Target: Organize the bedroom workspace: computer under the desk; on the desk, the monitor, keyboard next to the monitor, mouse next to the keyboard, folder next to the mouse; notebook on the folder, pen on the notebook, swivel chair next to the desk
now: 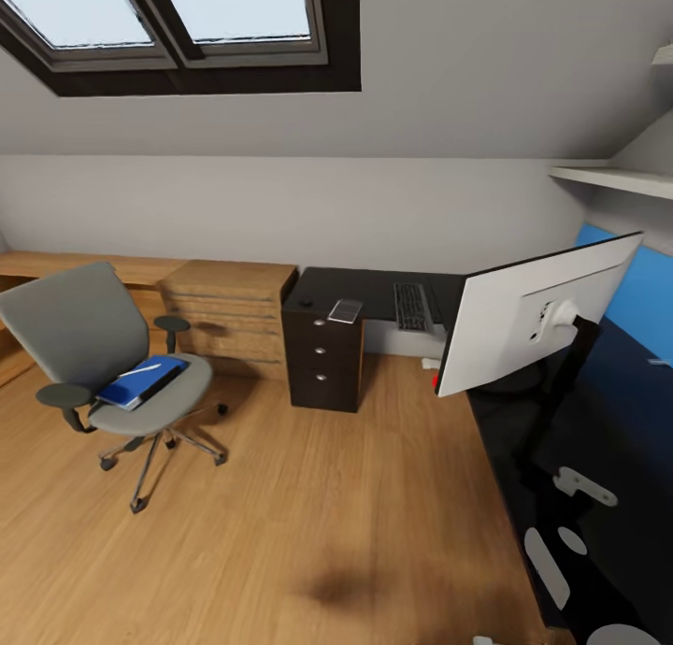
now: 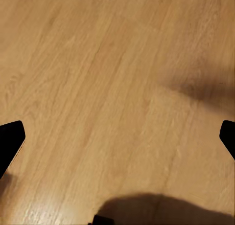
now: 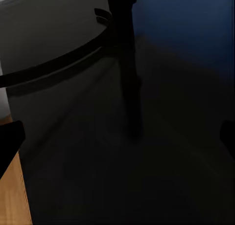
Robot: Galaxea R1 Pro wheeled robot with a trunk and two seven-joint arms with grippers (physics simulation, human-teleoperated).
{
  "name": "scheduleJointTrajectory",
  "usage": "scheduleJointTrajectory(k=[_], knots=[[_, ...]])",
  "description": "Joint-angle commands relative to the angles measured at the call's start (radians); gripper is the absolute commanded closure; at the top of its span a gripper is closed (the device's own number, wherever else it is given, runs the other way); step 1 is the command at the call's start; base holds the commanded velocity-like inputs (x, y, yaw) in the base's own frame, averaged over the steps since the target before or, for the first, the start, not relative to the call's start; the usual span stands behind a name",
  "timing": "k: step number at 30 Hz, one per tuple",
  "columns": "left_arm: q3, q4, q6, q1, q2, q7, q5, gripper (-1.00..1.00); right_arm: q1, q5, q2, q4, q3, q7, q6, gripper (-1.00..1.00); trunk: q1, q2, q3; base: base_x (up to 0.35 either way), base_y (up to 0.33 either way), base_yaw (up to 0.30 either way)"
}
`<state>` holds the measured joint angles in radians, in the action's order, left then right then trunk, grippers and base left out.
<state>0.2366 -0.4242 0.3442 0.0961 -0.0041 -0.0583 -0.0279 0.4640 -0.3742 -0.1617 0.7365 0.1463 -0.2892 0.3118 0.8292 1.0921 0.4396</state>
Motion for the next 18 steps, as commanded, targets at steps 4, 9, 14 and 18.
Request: scheduleJointTrajectory(k=[4, 9, 14, 18], knots=[[0.004, 0.001, 0.002, 0.001, 0.000, -0.006, -0.003, -1.00, 0.001, -0.013, -0.001, -0.001, -0.002, -0.005, 0.010, -1.00, 0.000, 0.001, 0.001, 0.162, 0.239, -0.260], [0.004, 0.001, 0.002, 0.001, 0.000, -0.006, -0.003, -1.00, 0.001, -0.014, -0.001, -0.002, -0.002, -0.007, 0.011, -1.00, 0.000, 0.001, 0.001, 0.117, 0.097, -0.259], [0.004, 0.002, 0.002, 0.001, 0.000, -0.006, -0.004, -1.00, 0.001, -0.014, -0.004, -0.019, -0.001, -0.007, 0.013, -1.00, 0.000, 0.001, 0.003, 0.056, 0.032, -0.185], [0.004, 0.002, 0.002, 0.001, 0.000, -0.006, -0.004, -1.00, 0.001, -0.013, -0.005, -0.029, 0.000, -0.007, 0.018, -1.00, 0.000, 0.001, 0.003, 0.173, 0.011, -0.071]])
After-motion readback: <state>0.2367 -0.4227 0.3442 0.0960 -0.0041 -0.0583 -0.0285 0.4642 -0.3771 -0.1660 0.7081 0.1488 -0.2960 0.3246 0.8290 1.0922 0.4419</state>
